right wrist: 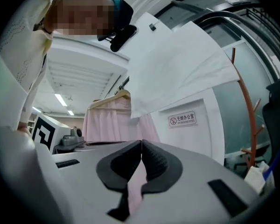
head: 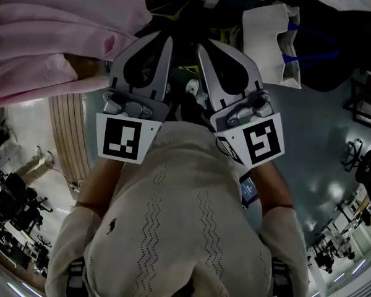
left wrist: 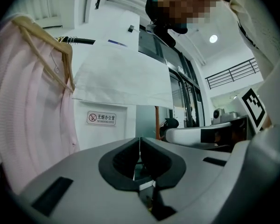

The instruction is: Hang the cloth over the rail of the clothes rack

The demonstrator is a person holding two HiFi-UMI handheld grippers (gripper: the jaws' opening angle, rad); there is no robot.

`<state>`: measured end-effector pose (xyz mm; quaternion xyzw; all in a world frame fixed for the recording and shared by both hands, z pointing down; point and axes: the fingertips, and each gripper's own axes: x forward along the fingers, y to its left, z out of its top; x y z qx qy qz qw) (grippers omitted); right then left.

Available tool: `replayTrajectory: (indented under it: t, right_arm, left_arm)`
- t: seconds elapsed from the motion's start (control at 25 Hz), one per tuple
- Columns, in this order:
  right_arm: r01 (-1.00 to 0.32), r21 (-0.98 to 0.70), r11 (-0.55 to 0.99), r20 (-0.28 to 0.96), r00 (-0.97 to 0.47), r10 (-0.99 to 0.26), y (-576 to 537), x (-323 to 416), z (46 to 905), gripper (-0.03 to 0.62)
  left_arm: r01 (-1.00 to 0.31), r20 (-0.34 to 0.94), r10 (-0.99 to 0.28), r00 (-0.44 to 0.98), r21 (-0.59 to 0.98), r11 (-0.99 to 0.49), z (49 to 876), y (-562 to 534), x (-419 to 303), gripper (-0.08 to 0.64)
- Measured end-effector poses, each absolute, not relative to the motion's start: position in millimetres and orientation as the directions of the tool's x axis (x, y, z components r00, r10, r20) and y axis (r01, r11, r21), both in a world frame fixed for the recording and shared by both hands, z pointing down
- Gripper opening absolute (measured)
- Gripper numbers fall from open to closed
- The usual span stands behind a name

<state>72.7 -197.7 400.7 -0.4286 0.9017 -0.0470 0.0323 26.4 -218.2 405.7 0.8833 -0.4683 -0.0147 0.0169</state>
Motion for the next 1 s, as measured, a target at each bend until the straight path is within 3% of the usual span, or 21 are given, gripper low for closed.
replayTrajectory:
  t: [0.28, 1.0]
  right_arm:
    - [-0.73, -0.108, 0.675, -0.014, -0.678, -0.735, -182.3, 55.9, 401.4, 0.018]
    - [-0.801, -0.081, 0.593, 0.037, -0.597, -0.802, -177.8, 71.1, 423.4, 0.018]
  left_arm:
    - [-0.814, 0.005, -0.814, 0.581, 0.032, -0.58, 414.9, -208.5, 35.2, 0.016]
    - [-0.833, -0.002, -0.834, 0.552, 0.044, -0.551, 417.9, -205.1, 32.0, 0.015]
